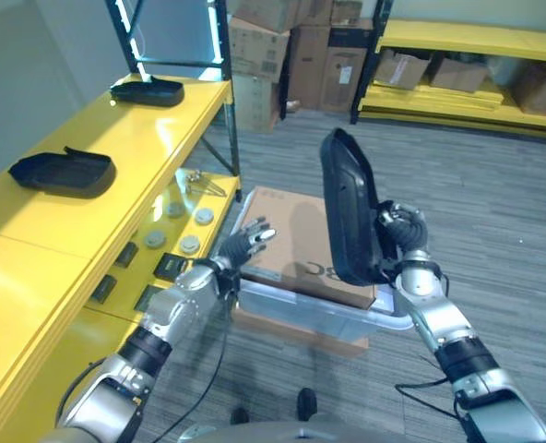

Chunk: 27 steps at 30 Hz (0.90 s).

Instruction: Move parts from the plastic box to the shelf.

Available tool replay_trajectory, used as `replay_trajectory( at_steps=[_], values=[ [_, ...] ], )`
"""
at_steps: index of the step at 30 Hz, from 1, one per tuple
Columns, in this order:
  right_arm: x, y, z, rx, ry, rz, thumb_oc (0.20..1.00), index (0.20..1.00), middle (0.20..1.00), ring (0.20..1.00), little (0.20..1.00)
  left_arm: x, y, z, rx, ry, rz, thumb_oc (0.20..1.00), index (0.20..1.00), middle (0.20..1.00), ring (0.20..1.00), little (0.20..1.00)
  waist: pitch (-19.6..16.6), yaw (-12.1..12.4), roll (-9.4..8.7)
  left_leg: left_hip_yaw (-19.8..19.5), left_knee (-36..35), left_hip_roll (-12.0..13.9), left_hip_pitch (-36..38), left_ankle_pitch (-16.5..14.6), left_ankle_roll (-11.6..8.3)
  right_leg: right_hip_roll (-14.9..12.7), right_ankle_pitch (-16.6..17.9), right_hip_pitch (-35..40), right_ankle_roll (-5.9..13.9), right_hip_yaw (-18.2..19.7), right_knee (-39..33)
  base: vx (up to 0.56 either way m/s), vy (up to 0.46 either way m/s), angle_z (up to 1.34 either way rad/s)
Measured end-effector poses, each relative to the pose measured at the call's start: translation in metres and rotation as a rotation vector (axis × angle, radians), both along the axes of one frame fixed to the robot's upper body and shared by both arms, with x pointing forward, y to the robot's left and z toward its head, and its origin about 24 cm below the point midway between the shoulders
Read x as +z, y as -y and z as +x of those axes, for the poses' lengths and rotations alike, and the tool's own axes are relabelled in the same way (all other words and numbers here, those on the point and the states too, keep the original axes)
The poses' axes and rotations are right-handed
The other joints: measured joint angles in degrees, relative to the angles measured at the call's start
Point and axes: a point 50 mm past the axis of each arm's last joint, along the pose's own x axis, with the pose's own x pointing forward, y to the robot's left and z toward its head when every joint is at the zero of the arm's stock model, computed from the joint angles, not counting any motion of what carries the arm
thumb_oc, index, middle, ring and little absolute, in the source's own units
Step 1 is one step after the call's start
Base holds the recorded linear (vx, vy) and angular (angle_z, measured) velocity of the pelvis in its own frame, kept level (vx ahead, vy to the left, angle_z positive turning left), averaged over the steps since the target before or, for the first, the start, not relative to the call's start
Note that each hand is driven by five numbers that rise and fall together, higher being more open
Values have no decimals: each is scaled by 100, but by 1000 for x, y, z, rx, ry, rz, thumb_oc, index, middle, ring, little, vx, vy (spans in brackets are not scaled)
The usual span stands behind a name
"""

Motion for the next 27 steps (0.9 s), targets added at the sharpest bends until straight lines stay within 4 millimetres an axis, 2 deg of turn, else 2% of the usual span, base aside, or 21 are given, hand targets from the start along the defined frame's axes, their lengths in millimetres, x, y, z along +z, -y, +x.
replay_trajectory(
  at_steps=[3,6,13,18,27],
  values=[
    [-3,-2,3,21,-27,-11,200,200,200,200,200,-26,-4,-1,18,-146,85,1000,1000,1000,1000,1000,-15,-104,7,102,-136,23,60,11,-6,38,-17,-8,11,125,-1,50,-4,-19],
    [-5,-3,3,34,-45,-14,200,200,200,200,200,-28,-7,0,33,-169,96,1000,1000,1000,1000,1000,-38,-160,23,130,-149,37,70,4,-12,55,-36,-16,24,139,-1,37,-6,-8],
    [-18,-19,3,126,-126,-36,200,200,200,200,200,-4,13,1,-17,-131,-58,1000,1000,1000,1000,1000,-77,-113,61,128,-150,56,74,-3,-15,74,-14,-12,-10,132,0,9,0,0],
    [-31,-41,5,196,-181,-30,200,200,200,200,200,22,22,12,-21,-46,-152,1000,1000,1000,1000,1000,-80,-27,61,125,-150,55,83,-2,-16,73,-14,1,-10,122,0,0,0,0],
    [-33,-46,5,220,-195,-52,200,200,200,200,200,27,21,14,-36,-22,-172,1000,1000,1000,1000,1000,-99,36,53,118,-150,54,83,-2,-16,71,-12,2,-12,110,0,0,0,0]
  ],
)
